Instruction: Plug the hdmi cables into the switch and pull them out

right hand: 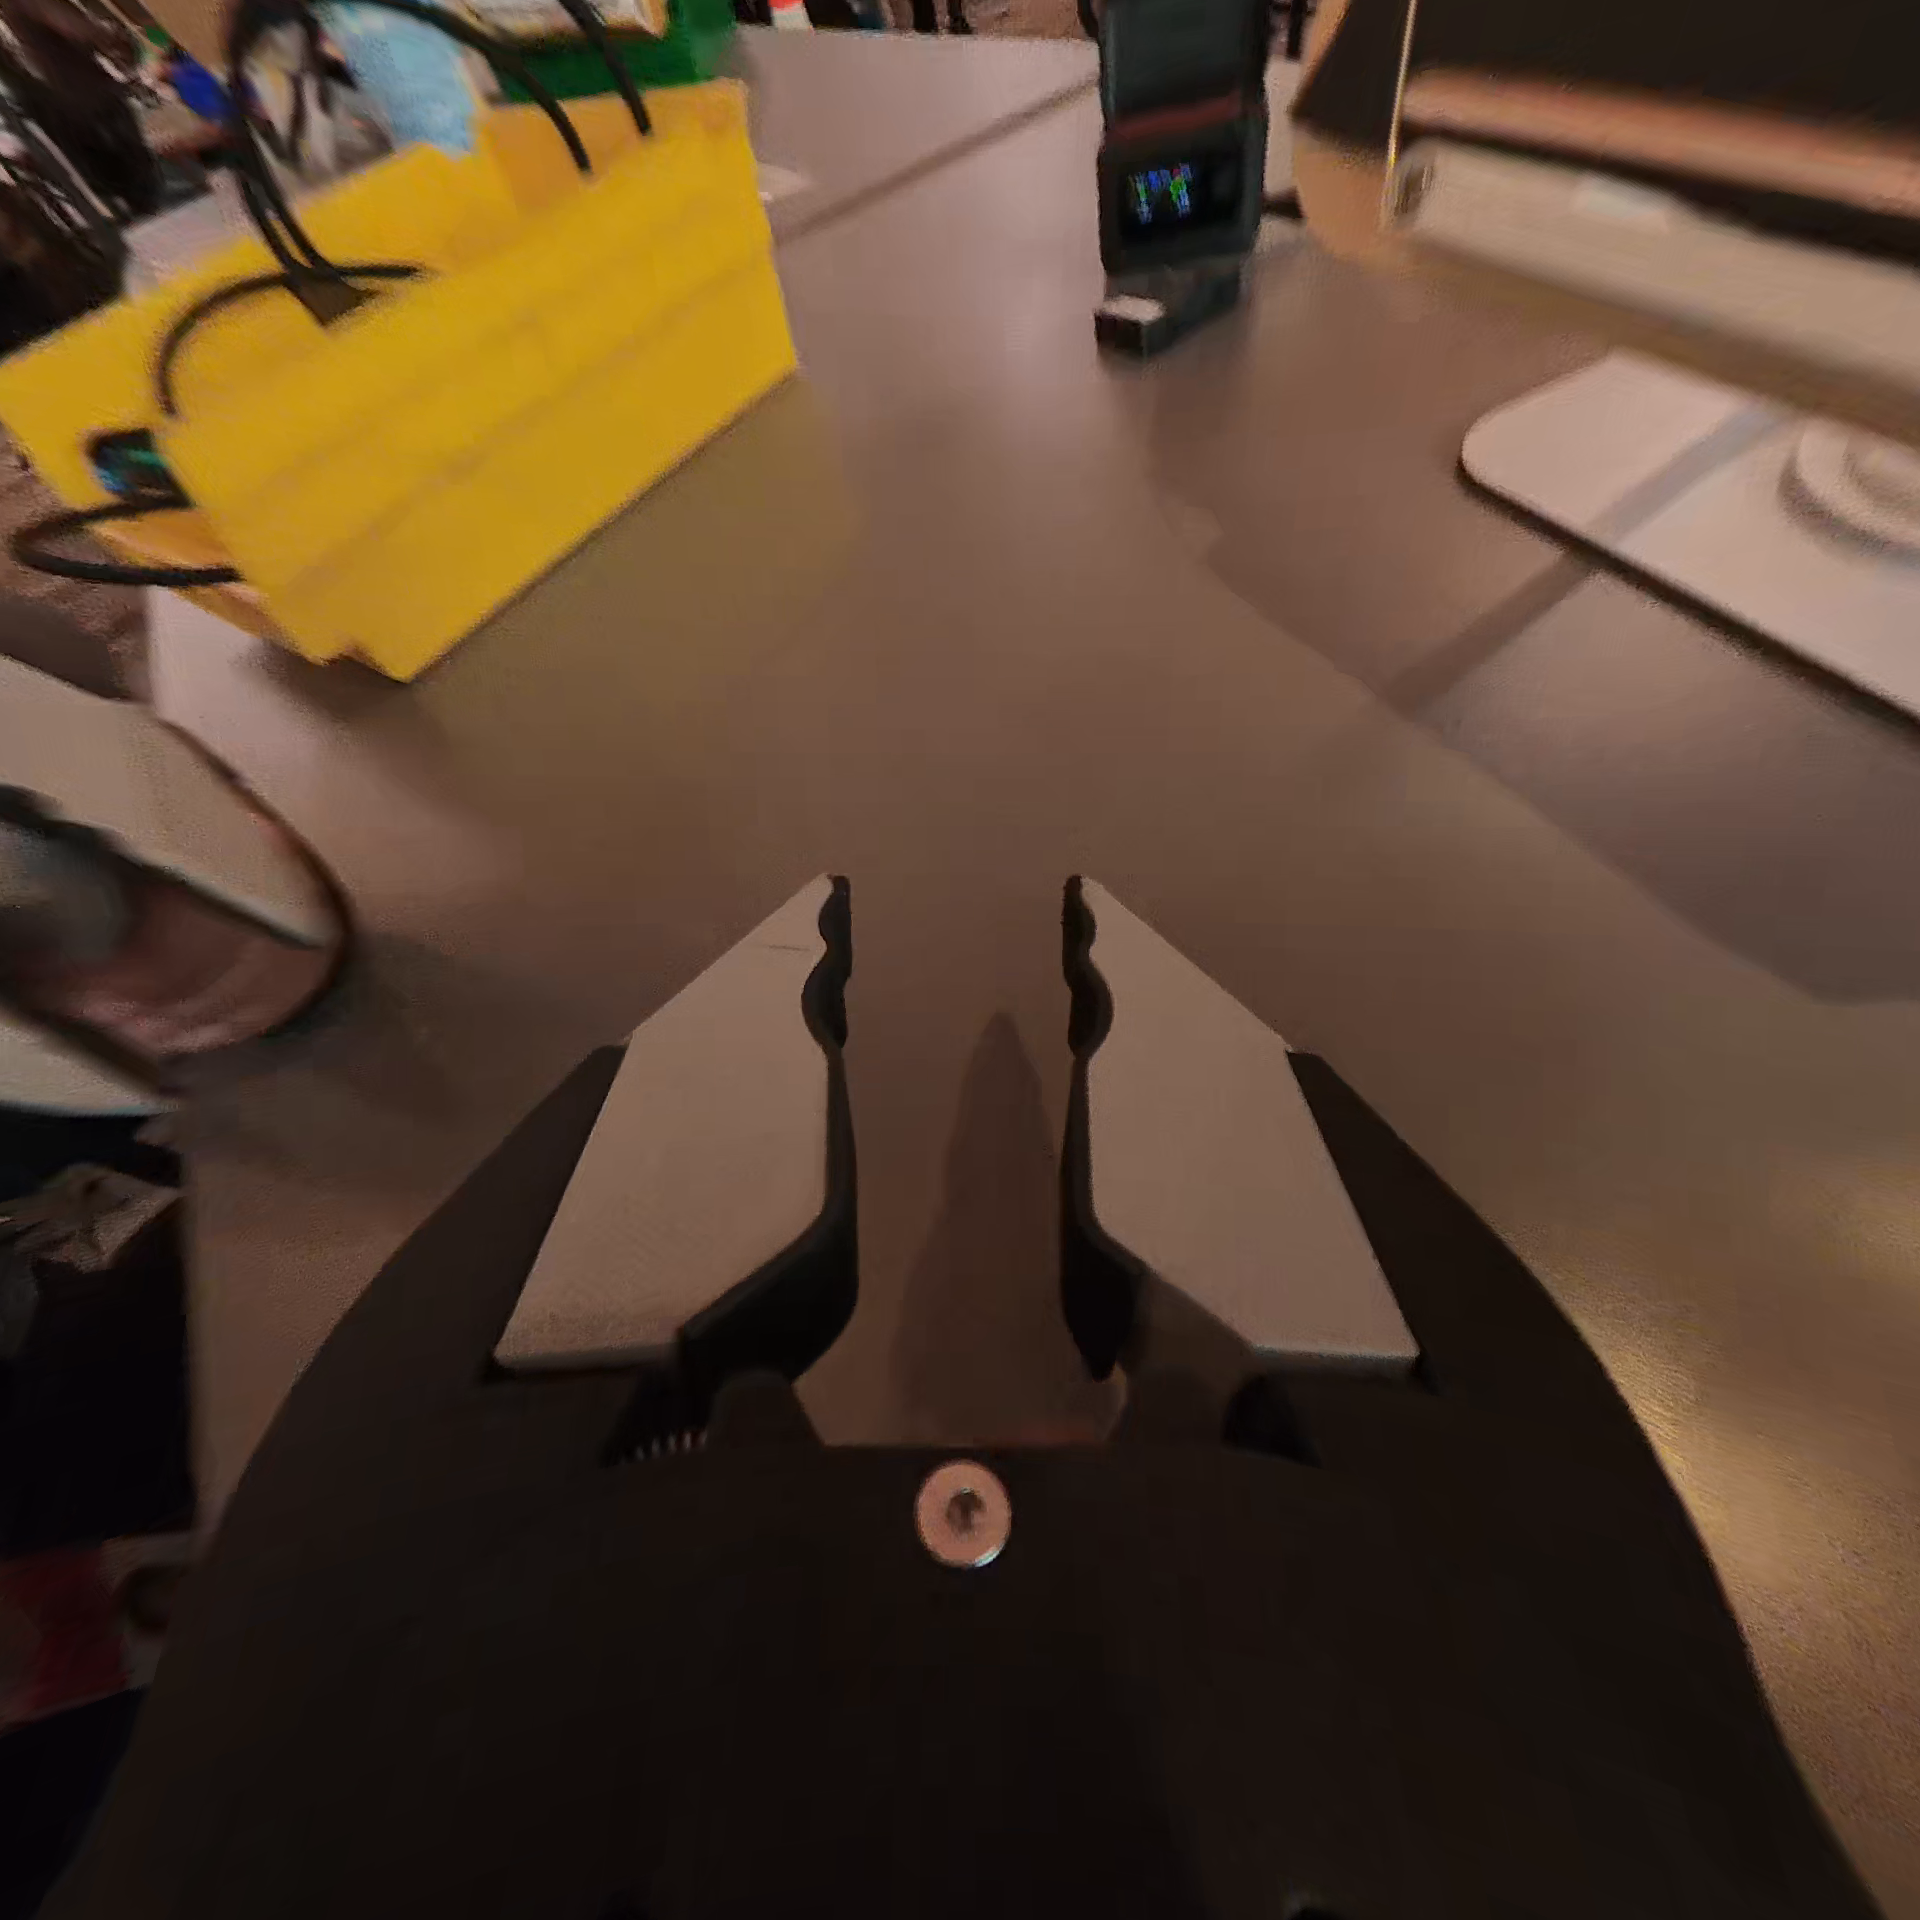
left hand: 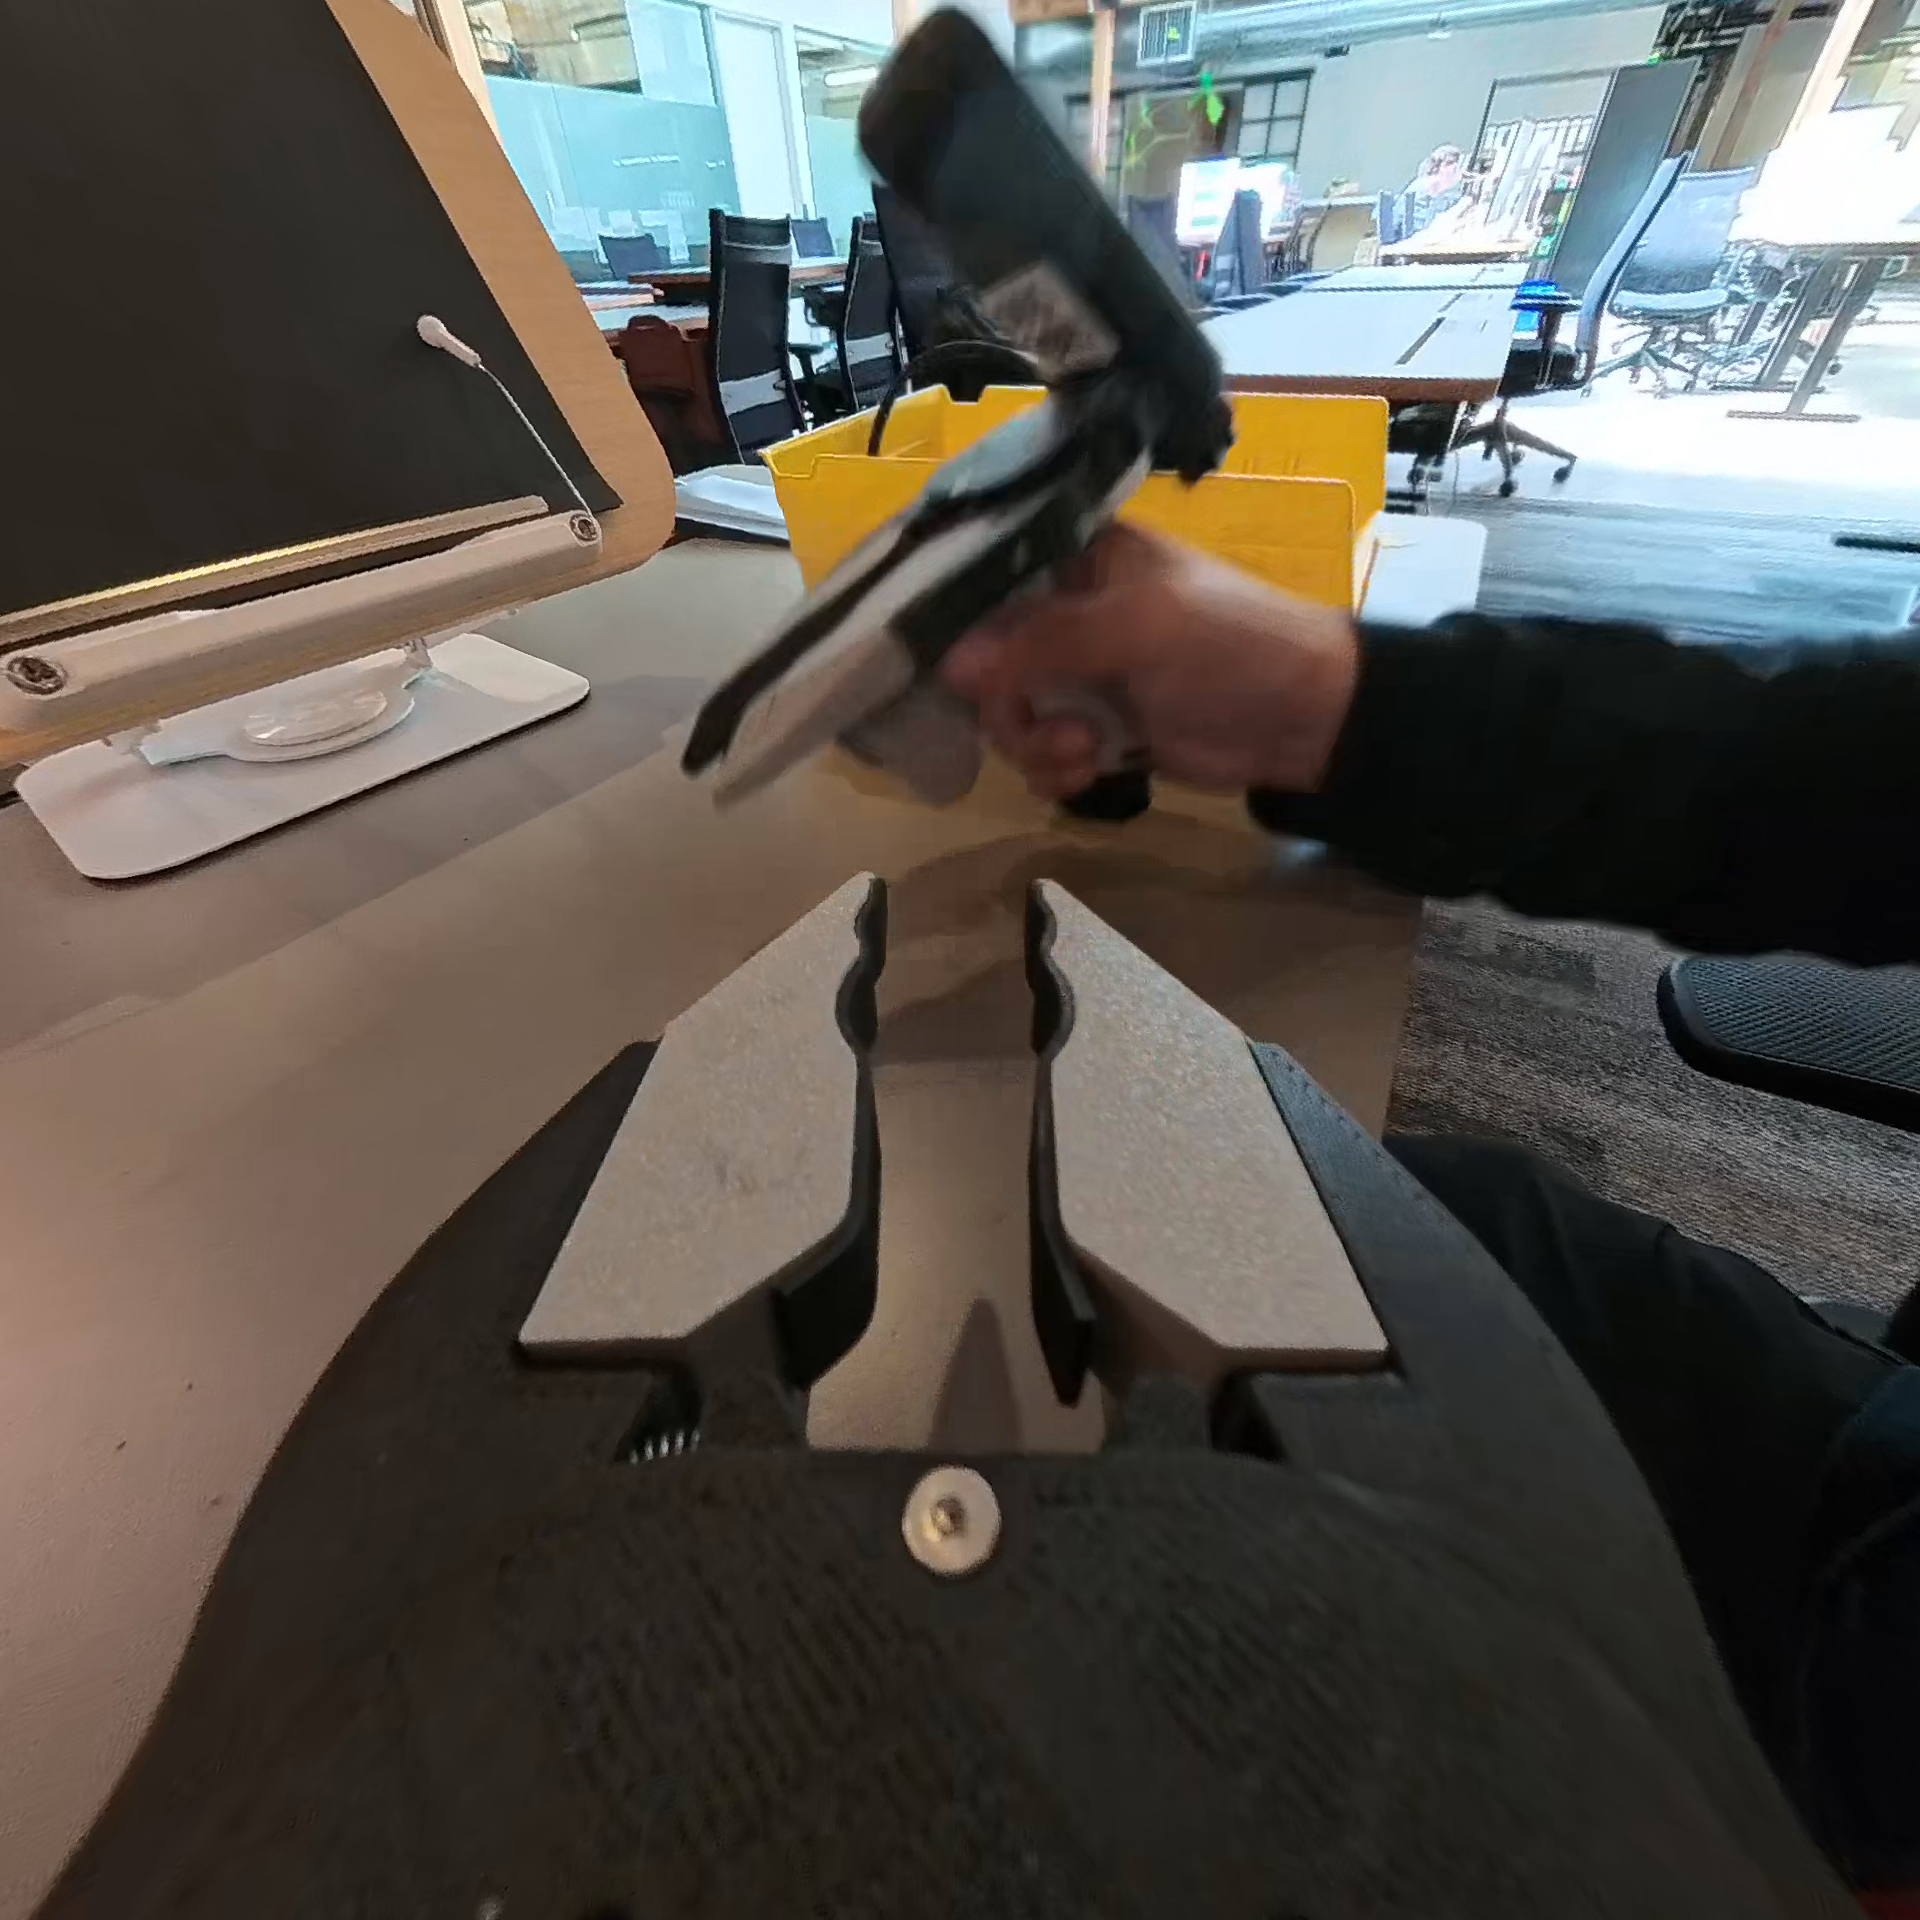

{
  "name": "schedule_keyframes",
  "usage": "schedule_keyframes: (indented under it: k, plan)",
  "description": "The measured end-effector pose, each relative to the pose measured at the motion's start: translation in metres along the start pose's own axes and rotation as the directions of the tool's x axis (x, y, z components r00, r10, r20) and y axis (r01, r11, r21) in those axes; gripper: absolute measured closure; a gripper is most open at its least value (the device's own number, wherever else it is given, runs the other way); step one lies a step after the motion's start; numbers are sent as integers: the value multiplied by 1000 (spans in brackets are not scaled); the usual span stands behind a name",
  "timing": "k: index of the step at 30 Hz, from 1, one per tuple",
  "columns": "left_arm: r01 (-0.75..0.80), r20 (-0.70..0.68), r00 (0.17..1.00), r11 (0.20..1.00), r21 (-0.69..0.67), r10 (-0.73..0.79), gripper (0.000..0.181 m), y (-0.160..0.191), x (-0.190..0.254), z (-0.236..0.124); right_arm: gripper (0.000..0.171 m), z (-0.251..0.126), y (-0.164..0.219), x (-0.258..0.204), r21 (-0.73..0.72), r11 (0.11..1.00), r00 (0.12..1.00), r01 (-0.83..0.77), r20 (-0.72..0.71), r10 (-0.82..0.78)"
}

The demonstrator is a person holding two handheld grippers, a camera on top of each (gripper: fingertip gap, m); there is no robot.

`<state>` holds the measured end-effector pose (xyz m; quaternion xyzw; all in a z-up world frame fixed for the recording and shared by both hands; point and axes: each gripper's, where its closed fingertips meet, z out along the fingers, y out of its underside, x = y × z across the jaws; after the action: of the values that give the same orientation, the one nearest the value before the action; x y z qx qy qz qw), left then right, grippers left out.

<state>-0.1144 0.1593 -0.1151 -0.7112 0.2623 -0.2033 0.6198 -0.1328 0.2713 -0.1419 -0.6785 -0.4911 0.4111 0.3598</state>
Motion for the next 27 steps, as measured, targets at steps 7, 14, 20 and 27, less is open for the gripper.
schedule_keyframes:
  k: [7,14,20,27]
  plan:
    - [23,-25,999,1000,-21,-23,156,3,0,3,128,2,19,14,-53,997,995,64,-72,-68]
    - [33,10,999,998,-52,-32,145,7,-5,1,121,-1,35,14,-138,988,990,76,-108,-92]
    - [10,154,987,965,-263,32,130,-17,-38,-66,124,1,43,12,-191,974,981,121,-127,-147]
    - [240,383,923,820,-520,-27,131,-3,-108,-216,127,1,46,11,-209,970,980,125,-124,-153]
